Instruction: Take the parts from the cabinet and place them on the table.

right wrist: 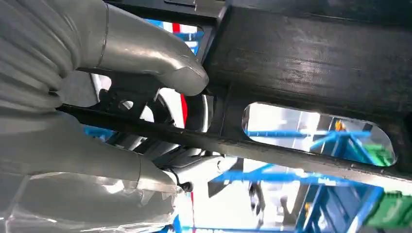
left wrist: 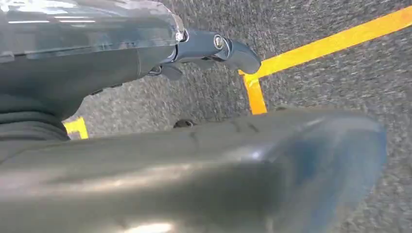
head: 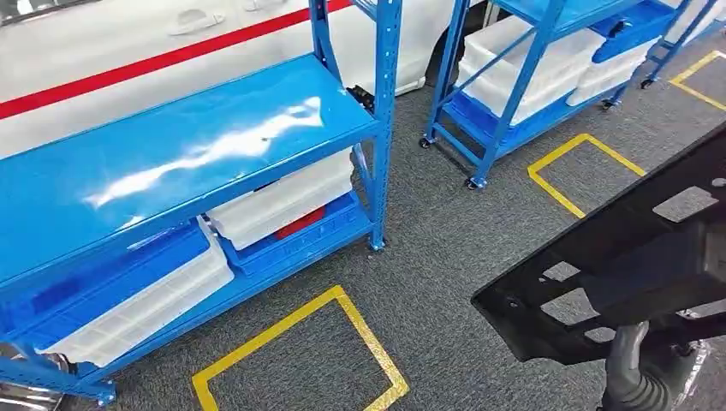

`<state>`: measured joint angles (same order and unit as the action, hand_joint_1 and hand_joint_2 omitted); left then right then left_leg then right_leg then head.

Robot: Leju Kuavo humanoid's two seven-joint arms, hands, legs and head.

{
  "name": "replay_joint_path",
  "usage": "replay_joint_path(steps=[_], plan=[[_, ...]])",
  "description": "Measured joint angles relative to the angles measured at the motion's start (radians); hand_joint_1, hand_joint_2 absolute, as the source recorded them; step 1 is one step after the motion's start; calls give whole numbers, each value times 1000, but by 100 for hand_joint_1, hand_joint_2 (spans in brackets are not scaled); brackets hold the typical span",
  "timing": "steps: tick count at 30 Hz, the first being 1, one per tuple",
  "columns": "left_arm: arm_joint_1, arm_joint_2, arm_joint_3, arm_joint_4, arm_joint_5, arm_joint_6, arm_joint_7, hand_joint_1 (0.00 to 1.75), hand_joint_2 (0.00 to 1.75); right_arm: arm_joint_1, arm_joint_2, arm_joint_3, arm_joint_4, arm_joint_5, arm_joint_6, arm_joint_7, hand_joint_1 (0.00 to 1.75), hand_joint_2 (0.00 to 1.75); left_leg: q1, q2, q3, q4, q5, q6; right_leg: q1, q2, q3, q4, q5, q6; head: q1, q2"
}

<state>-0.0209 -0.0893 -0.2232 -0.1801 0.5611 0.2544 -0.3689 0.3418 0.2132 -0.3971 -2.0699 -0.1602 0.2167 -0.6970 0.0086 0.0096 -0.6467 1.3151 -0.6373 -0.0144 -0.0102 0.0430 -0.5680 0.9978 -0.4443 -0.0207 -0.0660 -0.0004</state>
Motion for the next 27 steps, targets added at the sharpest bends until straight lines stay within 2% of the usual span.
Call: replay_joint_path(steps=[1,2,3,4,5,6,8,9,10,11,12,13,14,15,16,17,18,19,20,21,23,24,25,26,27], plan=[[1,0,0,0,-2,1,2,0,0,3,4,0,0,0,2,0,175,175,0,-2,28,-60,44,3,0,15,1,2,0,0,0,0],[0,0,0,0,-4,2,4,0,0,5,8,0,0,-1,6,0,175,175,1,-11,74,-160,99,6,0,31,2,5,0,2,0,0],[0,0,0,0,-5,3,4,0,0,6,11,0,0,-3,9,0,175,175,2,-33,115,-253,143,11,0,43,2,7,-1,5,0,0],[1,2,0,1,-6,5,4,0,0,8,15,0,0,-7,12,0,175,175,3,-89,135,-295,136,18,0,53,-2,10,-1,10,0,0],[3,3,0,2,-6,7,4,0,0,6,18,0,0,-10,13,0,175,175,6,-94,132,-312,138,17,4,63,-8,19,-1,17,0,0],[0,3,-1,2,-7,7,4,0,0,9,19,0,-1,-13,15,0,175,175,0,-82,133,-308,138,20,-3,74,-14,16,3,26,0,0],[-6,3,-2,2,-11,9,1,0,0,15,27,0,-1,-20,16,0,175,175,-4,-60,138,-312,144,33,-6,98,-19,10,11,43,0,0],[-6,1,-2,2,-11,9,0,0,0,17,27,-2,-1,-21,16,0,175,175,5,-44,139,-322,152,43,-7,83,-20,18,5,45,0,0],[-6,2,-2,2,-14,8,0,0,0,17,28,-5,-1,-23,16,0,175,175,4,-32,138,-324,154,49,-1,20,-32,42,-15,49,0,0],[-5,2,-2,2,-16,8,-1,0,0,11,28,-5,-1,-24,16,0,175,175,3,-21,136,-324,155,53,-1,-15,-61,99,-54,53,0,0],[-3,2,-3,2,-17,6,0,0,0,6,28,-5,-1,-25,16,0,175,175,0,-5,134,-323,154,53,-4,-30,-104,189,-101,59,0,0],[-3,2,-3,2,-17,5,1,0,0,3,28,-5,0,-27,16,0,175,175,-1,10,132,-323,154,54,-6,-34,-142,271,-133,63,0,0],[-3,3,-3,2,-18,2,2,0,0,1,28,-6,3,-29,14,0,175,175,-2,25,131,-323,154,54,-7,-37,-166,323,-145,65,0,0],[-4,3,-3,2,-20,0,4,0,0,-3,27,-8,5,-32,11,1,175,175,-3,38,132,-323,153,53,-8,-38,-164,322,-132,67,0,0],[-6,3,-4,2,-23,-4,4,0,0,-8,26,-9,6,-35,6,1,175,175,-4,50,133,-323,151,53,-9,-41,-140,278,-102,66,0,0],[-7,3,-6,2,-26,-9,4,0,0,-11,26,-10,6,-35,-1,1,175,175,-4,61,136,-323,149,52,-9,-46,-97,201,-61,63,0,0],[-10,3,-10,2,-29,-11,4,0,0,-14,26,-11,6,-37,-7,1,175,175,-5,71,140,-323,147,50,-5,-72,-36,95,-18,55,0,0],[-11,3,-13,2,-32,-13,4,0,0,-18,26,-13,6,-37,-10,1,175,175,-7,78,144,-323,145,47,3,-129,7,17,-10,45,0,0],[-11,3,-17,2,-35,-18,4,0,0,-23,25,-13,6,-38,-14,1,175,175,-15,88,144,-320,140,40,13,-135,8,8,-14,32,0,0],[-13,3,-21,2,-38,-20,5,0,0,-23,25,-14,5,-38,-18,0,175,175,-14,94,145,-320,140,36,15,-117,3,9,-12,27,0,0],[-16,3,-26,2,-41,-26,8,0,0,-20,23,-21,5,-40,-21,0,175,175,-13,116,151,-326,139,27,17,-94,-2,7,-12,19,0,0],[-17,3,-27,2,-42,-27,10,0,0,-20,23,-24,5,-40,-22,0,175,175,-19,125,153,-326,134,20,9,-83,8,-6,-4,11,0,0],[-18,4,-28,2,-42,-27,10,0,0,-17,23,-25,4,-41,-24,0,175,175,-12,71,148,-305,116,14,4,-73,11,-15,2,6,0,0],[-18,4,-28,2,-42,-27,12,0,0,-20,23,-26,5,-42,-24,0,175,175,-9,27,123,-247,79,13,2,-63,8,-15,5,0,0,0],[-17,5,-29,2,-42,-26,15,0,0,-21,22,-25,5,-42,-23,1,175,175,-6,8,86,-169,37,10,2,-51,6,-15,6,-3,0,0]])
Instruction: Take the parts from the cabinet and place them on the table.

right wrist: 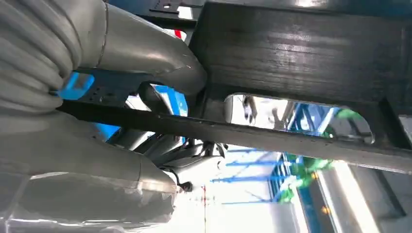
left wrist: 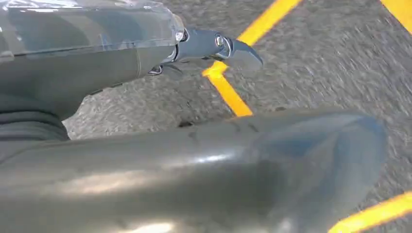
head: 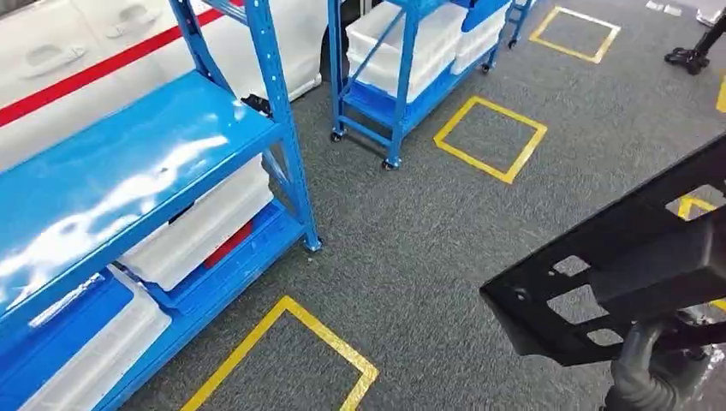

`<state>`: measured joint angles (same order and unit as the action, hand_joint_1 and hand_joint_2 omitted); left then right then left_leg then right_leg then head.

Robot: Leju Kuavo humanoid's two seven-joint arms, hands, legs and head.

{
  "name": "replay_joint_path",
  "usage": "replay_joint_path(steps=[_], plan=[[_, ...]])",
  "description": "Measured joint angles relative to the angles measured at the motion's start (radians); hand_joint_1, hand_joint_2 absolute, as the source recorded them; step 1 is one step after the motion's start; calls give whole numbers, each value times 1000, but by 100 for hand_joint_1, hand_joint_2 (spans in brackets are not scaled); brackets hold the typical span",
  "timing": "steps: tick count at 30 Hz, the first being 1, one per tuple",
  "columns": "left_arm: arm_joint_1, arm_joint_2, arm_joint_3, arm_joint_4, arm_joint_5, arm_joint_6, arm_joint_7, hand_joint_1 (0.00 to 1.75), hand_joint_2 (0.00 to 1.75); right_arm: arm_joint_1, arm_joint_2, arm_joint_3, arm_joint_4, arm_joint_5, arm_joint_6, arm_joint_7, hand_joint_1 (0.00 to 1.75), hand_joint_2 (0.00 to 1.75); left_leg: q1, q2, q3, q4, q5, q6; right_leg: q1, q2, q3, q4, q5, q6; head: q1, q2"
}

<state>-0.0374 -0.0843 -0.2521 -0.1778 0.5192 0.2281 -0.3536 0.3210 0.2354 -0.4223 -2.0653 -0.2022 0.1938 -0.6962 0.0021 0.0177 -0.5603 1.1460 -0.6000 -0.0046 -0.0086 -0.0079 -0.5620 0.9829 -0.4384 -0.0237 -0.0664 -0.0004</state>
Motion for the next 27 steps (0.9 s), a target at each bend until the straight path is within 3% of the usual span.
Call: replay_joint_path(steps=[2,3,4,6,7,8,12,13,14,15,16,17,18,19,21,22,23,27], plan=[[2,2,0,0,2,3,1,0,0,0,0,0,1,5,0,1,175,175,2,-9,-73,153,-57,-5,1,27,-2,2,0,-1,0,0],[2,2,0,0,5,4,1,0,0,0,-1,0,3,8,-5,2,175,175,3,-9,-85,173,-47,-6,1,42,-1,4,0,-1,0,0],[4,2,0,0,7,6,1,0,0,-1,-2,1,6,12,-9,3,175,175,5,-9,-74,139,-12,-7,0,58,-1,7,-1,0,0,0],[3,2,0,0,15,9,-1,0,0,-3,-5,8,10,20,-20,5,175,175,13,-24,-6,-24,88,-10,-3,87,-2,19,-6,8,0,0],[5,3,0,0,21,10,-2,0,0,-6,-5,15,13,27,-24,6,175,175,20,-66,25,-104,121,-11,-3,98,-5,27,-10,14,0,0],[7,2,1,0,28,14,-4,0,0,-14,-6,26,16,37,-36,8,175,175,21,-112,31,-127,102,-11,0,110,-15,39,-14,21,0,0],[-1,2,3,0,39,18,-8,0,0,-27,-12,77,24,61,-68,11,175,175,14,-67,30,-133,114,19,-11,155,-33,34,1,52,0,0],[-2,3,3,0,42,18,-8,0,0,-28,-16,86,27,64,-76,11,175,175,17,-50,33,-140,120,27,-13,120,-37,48,-8,52,0,0],[-1,2,4,0,44,18,-9,0,0,-35,-20,97,30,65,-79,11,175,175,17,-41,32,-143,123,33,-6,64,-58,88,-39,55,1,0],[2,2,4,0,45,17,-9,0,0,-46,-24,108,33,67,-82,12,175,175,14,-27,31,-143,123,34,-6,35,-94,161,-80,58,1,0],[5,3,5,0,45,15,-9,0,0,-52,-26,117,37,69,-87,11,175,175,11,-12,30,-143,122,35,-8,20,-137,248,-118,61,1,0],[6,3,5,0,46,15,-8,0,0,-52,-27,125,40,71,-90,11,175,175,10,1,29,-142,121,36,-9,15,-168,311,-139,63,1,0],[7,3,5,0,46,13,-8,0,0,-52,-28,130,44,74,-90,11,175,175,9,14,29,-142,119,36,-10,13,-183,341,-141,63,1,0],[6,3,5,0,46,11,-8,0,0,-53,-31,136,48,74,-91,11,175,175,8,25,30,-142,118,36,-11,12,-175,323,-120,62,1,0],[4,3,5,0,47,8,-8,0,0,-58,-37,145,55,74,-92,11,175,175,6,48,36,-142,114,32,-9,-1,-92,169,-37,55,1,0],[4,3,5,0,46,7,-9,0,0,-62,-41,148,58,74,-93,10,175,175,6,56,41,-142,111,28,-4,-36,-36,72,0,46,1,0],[3,3,5,0,47,6,-10,0,0,-70,-44,153,61,73,-94,10,175,175,1,65,45,-142,107,23,11,-86,-18,34,-18,34,1,0],[1,2,5,0,47,3,-26,0,0,-79,-53,161,73,69,-99,8,175,175,0,103,57,-148,101,3,15,-35,-25,27,-9,19,1,0]])
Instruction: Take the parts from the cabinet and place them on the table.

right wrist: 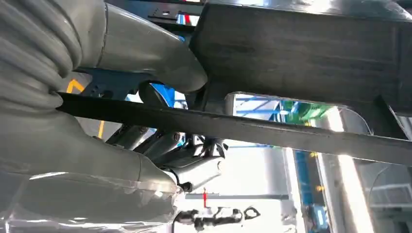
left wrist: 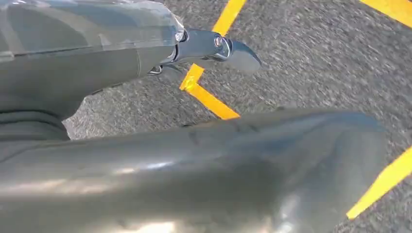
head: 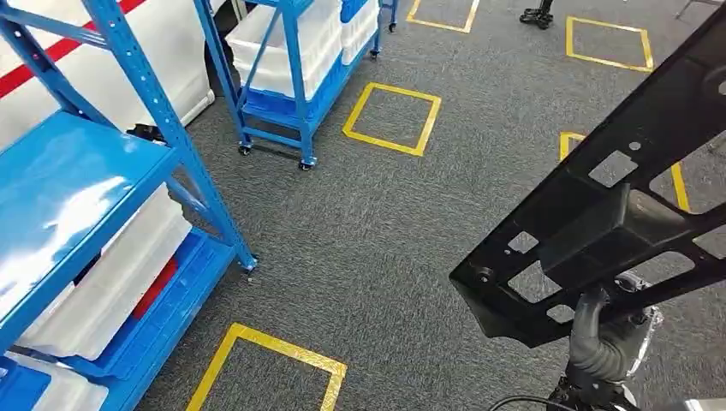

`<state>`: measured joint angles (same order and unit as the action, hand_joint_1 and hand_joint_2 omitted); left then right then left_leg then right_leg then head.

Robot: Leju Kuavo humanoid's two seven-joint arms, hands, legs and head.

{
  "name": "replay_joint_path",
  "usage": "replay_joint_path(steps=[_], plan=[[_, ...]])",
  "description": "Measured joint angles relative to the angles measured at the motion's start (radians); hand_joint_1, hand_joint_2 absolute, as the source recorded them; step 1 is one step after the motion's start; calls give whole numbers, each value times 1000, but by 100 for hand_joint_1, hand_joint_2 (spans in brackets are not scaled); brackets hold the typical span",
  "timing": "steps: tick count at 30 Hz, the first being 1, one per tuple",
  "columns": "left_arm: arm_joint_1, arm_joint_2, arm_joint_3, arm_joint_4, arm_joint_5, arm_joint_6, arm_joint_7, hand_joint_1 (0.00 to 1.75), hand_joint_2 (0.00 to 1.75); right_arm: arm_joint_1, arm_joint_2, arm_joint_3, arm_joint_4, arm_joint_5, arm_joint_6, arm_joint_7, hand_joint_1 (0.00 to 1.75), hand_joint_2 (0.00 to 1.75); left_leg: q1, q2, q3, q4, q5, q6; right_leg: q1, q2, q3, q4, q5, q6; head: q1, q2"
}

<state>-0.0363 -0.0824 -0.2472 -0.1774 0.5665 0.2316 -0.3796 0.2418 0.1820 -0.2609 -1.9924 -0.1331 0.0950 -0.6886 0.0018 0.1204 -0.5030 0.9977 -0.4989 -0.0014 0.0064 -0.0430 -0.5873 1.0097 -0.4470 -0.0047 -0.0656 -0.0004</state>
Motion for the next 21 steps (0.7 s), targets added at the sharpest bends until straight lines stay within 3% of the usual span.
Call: replay_joint_path(steps=[1,2,3,5,6,7,8,9,10,11,12,15,16,17,18,20,21], plan=[[-1,0,0,-1,1,0,-2,0,0,1,-1,2,1,0,-2,0,175,175,4,-20,-3,10,-11,-7,-17,10,10,-11,8,-8,0,0],[-1,1,0,-1,2,0,-4,0,0,-4,-1,3,2,-1,-6,-2,175,175,4,-67,-13,40,-33,-8,-15,19,10,-14,10,-13,0,0],[0,1,1,-1,3,0,-7,0,0,-11,-3,8,5,-2,-5,-2,175,175,5,-95,-43,106,-74,-7,-14,29,8,-14,11,-18,0,0],[4,2,2,-1,7,0,-7,0,0,-17,-5,13,11,-4,-5,-3,175,175,5,-112,-124,274,-148,-9,-12,55,7,-14,11,-22,0,0],[5,2,3,-1,8,0,-6,0,0,-16,-5,15,15,-5,-6,-3,175,175,5,-112,-151,324,-155,-10,-12,69,7,-13,11,-22,0,0],[6,2,4,-1,8,0,-6,0,0,-16,-6,16,19,-6,-6,-3,175,175,6,-112,-153,319,-134,-11,-12,85,9,-12,11,-22,0,0],[8,2,5,-1,9,0,-6,0,0,-16,-6,17,22,-6,-6,-3,175,175,7,-112,-135,270,-93,-11,-12,100,10,-11,11,-21,0,0],[8,2,6,-1,9,0,-5,0,0,-16,-7,19,25,-7,-6,-3,175,175,10,-117,-99,183,-41,-10,-12,116,11,-7,10,-19,0,0],[8,3,6,-1,9,0,-5,0,0,-17,-7,20,27,-7,-6,-3,175,175,12,-136,-59,91,6,-9,-13,129,11,-2,8,-15,0,0],[8,4,6,-1,10,0,-5,0,0,-17,-8,22,29,-7,-6,-3,175,175,17,-190,-37,32,18,-6,-15,138,6,4,5,-10,0,0],[10,4,6,0,10,0,-5,0,0,-19,-9,24,31,-8,-6,-4,175,175,17,-208,-35,19,8,-7,-9,150,-3,16,2,-2,0,0],[2,4,7,0,14,-1,-6,0,0,-19,-10,28,36,-8,-6,-5,175,175,7,-175,-33,22,12,11,-21,180,-12,9,11,21,0,0],[2,3,7,0,16,-2,-6,0,0,-19,-11,28,37,-8,-6,-6,175,175,16,-159,-31,9,21,22,-21,182,-14,16,9,24,0,0],[3,4,7,0,16,-3,-7,0,0,-19,-12,28,39,-8,-6,-6,175,175,14,-146,-28,5,23,26,-17,124,-25,37,-7,25,0,0],[4,4,7,0,16,-3,-8,0,0,-24,-15,29,40,-8,-6,-7,175,175,14,-136,-29,4,24,29,-16,87,-52,90,-42,28,0,0],[10,4,7,0,16,-5,-10,0,0,-26,-15,33,43,-8,-5,-7,175,175,9,-109,-30,5,22,32,-21,58,-129,243,-112,35,0,0],[11,4,7,0,15,-5,-11,0,0,-20,-15,34,44,-8,-5,-7,175,175,8,-96,-30,5,20,33,-23,52,-157,298,-126,37,0,0]])
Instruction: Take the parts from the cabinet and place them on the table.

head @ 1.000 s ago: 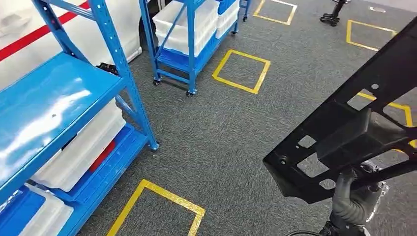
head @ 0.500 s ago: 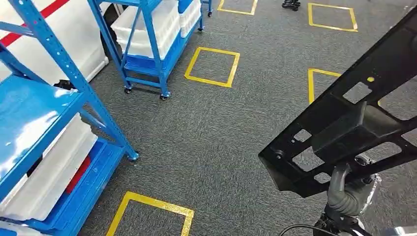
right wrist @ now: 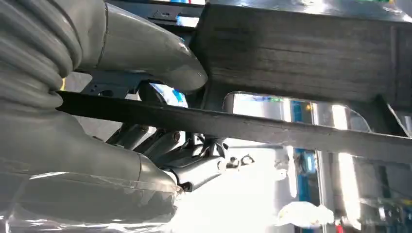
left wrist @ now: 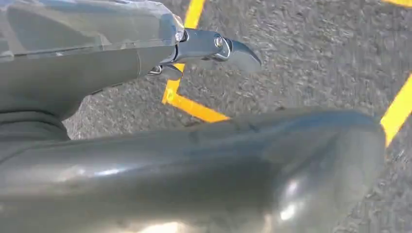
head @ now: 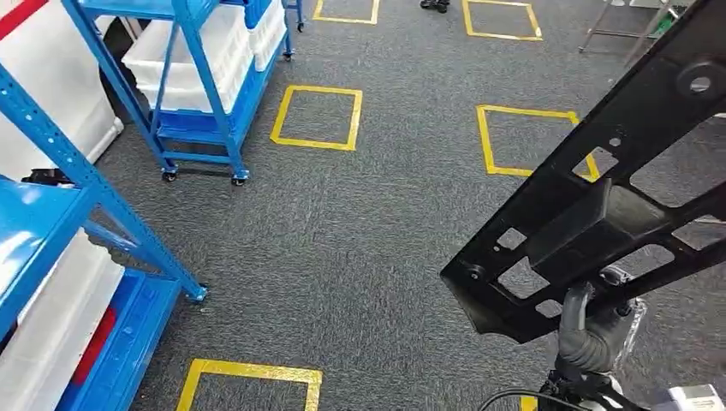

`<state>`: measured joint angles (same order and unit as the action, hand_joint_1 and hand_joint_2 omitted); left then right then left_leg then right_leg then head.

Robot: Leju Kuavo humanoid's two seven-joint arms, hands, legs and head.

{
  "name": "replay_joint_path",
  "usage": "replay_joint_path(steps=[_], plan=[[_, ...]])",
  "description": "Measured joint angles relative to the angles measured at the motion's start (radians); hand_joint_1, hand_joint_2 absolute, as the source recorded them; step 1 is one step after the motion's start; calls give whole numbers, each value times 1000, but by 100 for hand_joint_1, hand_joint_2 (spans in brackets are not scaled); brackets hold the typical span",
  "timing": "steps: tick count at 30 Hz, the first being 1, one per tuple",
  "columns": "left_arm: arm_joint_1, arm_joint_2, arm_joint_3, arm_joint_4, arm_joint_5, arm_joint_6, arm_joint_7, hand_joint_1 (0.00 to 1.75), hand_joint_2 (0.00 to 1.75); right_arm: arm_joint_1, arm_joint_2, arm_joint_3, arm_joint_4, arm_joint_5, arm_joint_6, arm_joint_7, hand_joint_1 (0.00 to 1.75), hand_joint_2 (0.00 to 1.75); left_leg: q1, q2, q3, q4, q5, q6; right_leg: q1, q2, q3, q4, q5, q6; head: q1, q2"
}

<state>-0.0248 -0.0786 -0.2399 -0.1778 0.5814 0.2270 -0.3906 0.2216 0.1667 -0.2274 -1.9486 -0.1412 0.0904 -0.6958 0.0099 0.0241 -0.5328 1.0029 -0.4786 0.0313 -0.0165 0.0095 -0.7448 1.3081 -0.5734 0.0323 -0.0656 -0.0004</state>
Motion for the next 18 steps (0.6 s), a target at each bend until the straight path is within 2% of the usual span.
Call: replay_joint_path(steps=[1,3,4,5,6,7,9,10,11,12,13,14,15,16,17,18], plan=[[1,0,0,0,0,0,-1,0,0,8,0,0,0,-1,0,0,175,175,0,13,1,0,-2,0,-1,-3,-7,11,10,1,0,0],[1,0,0,0,-4,0,-3,0,0,18,0,0,0,-1,2,0,175,175,-1,35,7,0,-8,-3,0,-12,41,-81,72,-2,0,0],[0,0,0,0,-6,0,-4,0,0,24,0,0,-3,-1,4,0,175,175,-1,49,15,0,-13,-8,2,-31,105,-198,124,-8,0,0],[0,0,0,0,-6,0,-5,0,0,27,0,0,-6,-1,5,0,175,175,-3,58,21,0,-18,-12,10,-85,146,-276,137,-16,0,0],[1,0,0,0,-6,0,-5,0,0,27,0,0,-6,-1,8,0,175,175,-12,66,23,3,-24,-20,23,-111,151,-285,127,-26,0,0],[1,0,0,0,-6,0,-5,0,0,31,0,0,-10,-1,10,-1,175,175,-10,76,25,1,-25,-23,24,-89,147,-284,128,-32,0,0],[-2,-1,0,0,-7,1,-4,0,0,41,0,0,-13,-1,15,-1,175,175,-9,98,33,-3,-29,-31,26,-65,143,-285,127,-38,0,0],[-3,-2,0,0,-7,1,-4,0,0,45,0,0,-15,0,15,-1,175,175,-11,111,39,-4,-35,-40,20,-49,148,-295,132,-46,0,0],[-4,-2,0,0,-8,1,-4,0,0,49,1,0,-18,1,15,-1,175,175,-4,66,35,15,-50,-43,15,-39,153,-301,136,-52,0,0],[-2,-2,0,0,-10,1,-3,0,0,46,1,0,-21,1,15,-1,175,175,-3,21,11,68,-84,-42,13,-29,153,-302,137,-61,0,0],[0,-2,0,0,-10,1,-2,0,0,44,2,1,-21,1,15,-1,175,175,-2,-1,-29,150,-126,-43,13,-17,153,-302,137,-64,0,0],[0,-2,0,0,-12,1,1,0,0,45,2,1,-21,1,15,-1,175,175,-2,-12,-72,236,-161,-44,14,-4,153,-302,137,-65,0,0],[1,-2,0,0,-15,1,2,0,0,46,2,1,-21,1,15,-1,175,175,-2,-15,-112,310,-183,-45,15,11,153,-301,137,-65,0,0],[1,-2,0,0,-16,1,2,0,0,49,2,1,-21,1,15,-1,175,175,-2,-15,-132,335,-173,-46,15,28,154,-301,137,-65,0,0],[1,-2,0,0,-18,1,4,0,0,50,2,1,-21,1,15,-1,175,175,-2,-15,-124,306,-140,-45,15,44,157,-300,137,-65,0,0],[2,-1,0,0,-18,1,5,0,0,52,2,1,-21,1,16,-1,175,175,-2,-18,-98,236,-90,-43,15,60,158,-298,136,-64,0,0]])
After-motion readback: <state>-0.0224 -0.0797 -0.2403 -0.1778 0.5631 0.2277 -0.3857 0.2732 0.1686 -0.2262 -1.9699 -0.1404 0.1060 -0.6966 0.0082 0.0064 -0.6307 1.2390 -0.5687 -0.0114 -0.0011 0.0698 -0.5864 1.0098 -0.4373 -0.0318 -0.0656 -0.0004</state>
